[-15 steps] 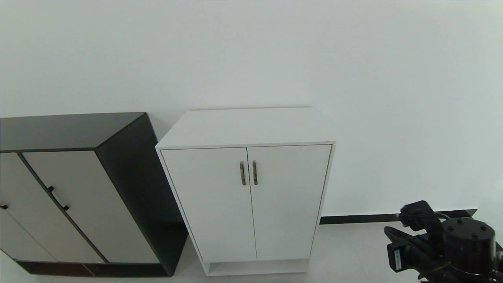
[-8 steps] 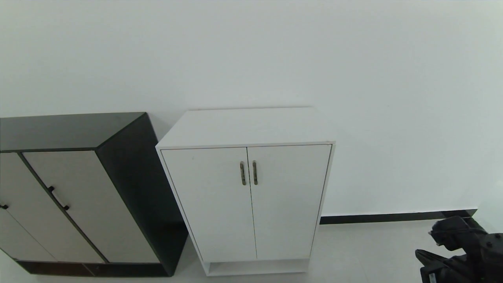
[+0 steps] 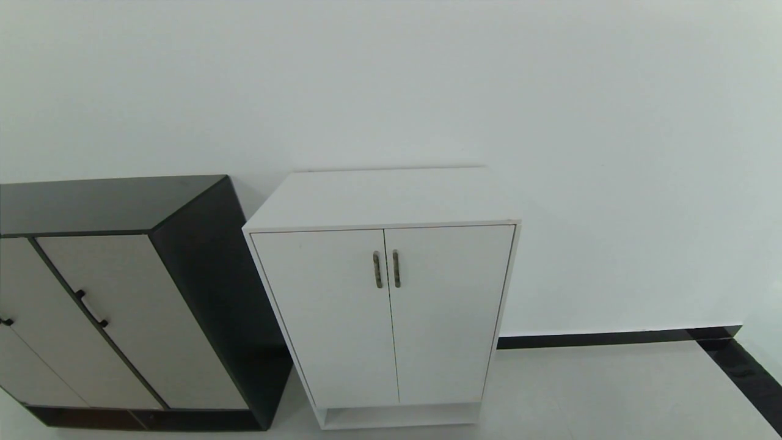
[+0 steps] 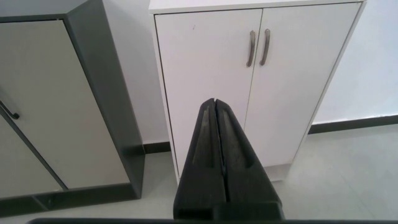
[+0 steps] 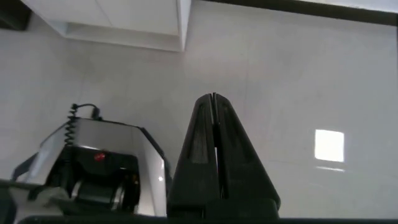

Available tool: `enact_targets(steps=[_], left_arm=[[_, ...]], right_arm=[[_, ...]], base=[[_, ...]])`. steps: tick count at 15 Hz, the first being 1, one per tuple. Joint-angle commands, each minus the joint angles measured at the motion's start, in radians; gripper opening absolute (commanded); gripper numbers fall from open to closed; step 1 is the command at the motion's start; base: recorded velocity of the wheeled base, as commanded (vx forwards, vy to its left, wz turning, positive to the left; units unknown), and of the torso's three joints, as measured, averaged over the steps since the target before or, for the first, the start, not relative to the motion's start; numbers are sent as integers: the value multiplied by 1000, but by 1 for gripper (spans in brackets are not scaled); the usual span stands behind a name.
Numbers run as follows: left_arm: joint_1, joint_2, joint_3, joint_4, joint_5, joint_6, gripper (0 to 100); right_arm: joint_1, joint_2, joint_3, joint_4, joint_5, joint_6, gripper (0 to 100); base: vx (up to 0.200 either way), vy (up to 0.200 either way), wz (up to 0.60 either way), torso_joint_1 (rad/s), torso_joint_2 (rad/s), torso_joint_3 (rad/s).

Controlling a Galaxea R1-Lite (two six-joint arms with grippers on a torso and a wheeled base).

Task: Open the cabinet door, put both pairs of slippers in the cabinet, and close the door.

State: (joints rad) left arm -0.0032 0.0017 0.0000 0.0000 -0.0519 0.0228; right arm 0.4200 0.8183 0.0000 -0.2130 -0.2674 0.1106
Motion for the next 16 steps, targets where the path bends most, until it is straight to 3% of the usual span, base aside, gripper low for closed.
enact_targets(steps=[1,6,9,10,12,14,16], left_arm=[[0,0,0,0,0,0,0],[0,0,0,0,0,0,0],[0,0,0,0,0,0,0],[0,0,0,0,0,0,0],[0,0,0,0,0,-1,0],[0,0,0,0,0,0,0],[0,0,0,0,0,0,0]], right_arm=[[-6,-332,0,158,53,6,0],[-7,-482,-9,196,237,-9,0],[-30,-485,0,207,232,-80,0],[-75,-490,-2,213,241,-163,0],[-122,-492,0,215,235,-140,0],[-268,-541,0,215,234,-126,0],[-326,-631,0,215,234,-126,0]], base=[[0,0,0,0,0,0],[0,0,0,0,0,0],[0,0,0,0,0,0],[0,0,0,0,0,0],[0,0,0,0,0,0],[0,0,0,0,0,0],[0,0,0,0,0,0]])
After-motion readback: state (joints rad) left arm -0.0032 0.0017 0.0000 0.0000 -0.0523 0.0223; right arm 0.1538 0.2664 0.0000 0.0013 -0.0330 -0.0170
